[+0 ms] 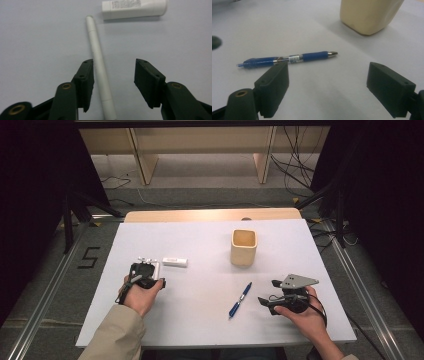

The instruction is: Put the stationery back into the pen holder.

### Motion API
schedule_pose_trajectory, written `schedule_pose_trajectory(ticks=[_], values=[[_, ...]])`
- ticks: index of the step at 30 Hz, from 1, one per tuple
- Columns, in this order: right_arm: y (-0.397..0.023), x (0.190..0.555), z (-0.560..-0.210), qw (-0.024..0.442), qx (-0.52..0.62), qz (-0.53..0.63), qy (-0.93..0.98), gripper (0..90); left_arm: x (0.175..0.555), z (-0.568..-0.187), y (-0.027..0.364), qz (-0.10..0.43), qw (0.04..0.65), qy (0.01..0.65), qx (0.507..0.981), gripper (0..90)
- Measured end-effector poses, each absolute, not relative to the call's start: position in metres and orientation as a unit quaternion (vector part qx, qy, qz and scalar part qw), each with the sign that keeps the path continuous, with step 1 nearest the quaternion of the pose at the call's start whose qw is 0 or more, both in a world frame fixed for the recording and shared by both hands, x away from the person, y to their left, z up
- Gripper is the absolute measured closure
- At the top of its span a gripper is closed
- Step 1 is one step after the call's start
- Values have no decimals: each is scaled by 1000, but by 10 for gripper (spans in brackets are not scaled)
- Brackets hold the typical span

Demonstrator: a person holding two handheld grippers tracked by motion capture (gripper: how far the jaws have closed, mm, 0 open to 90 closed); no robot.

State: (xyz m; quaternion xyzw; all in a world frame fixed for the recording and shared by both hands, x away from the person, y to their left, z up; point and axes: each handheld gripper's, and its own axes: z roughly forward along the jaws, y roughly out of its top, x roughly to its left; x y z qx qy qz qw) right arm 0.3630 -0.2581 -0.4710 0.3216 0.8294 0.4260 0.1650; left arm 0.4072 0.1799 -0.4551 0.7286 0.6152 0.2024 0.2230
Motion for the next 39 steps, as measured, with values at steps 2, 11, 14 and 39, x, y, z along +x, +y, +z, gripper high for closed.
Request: schedule_pose_trajectory(ticks=[2,11,14,39], values=[[-258,363,-471,165,321,426,829,187,414,-458,178,196,204,622,730,522],[-258,363,-471,166,319,424,831,188,431,-465,181,163,171,658,715,581],[-258,363,-471,166,320,424,831,188,432,-464,182,162,168,661,713,593],[-258,363,-470,165,318,423,832,189,439,-469,179,161,144,673,707,676]])
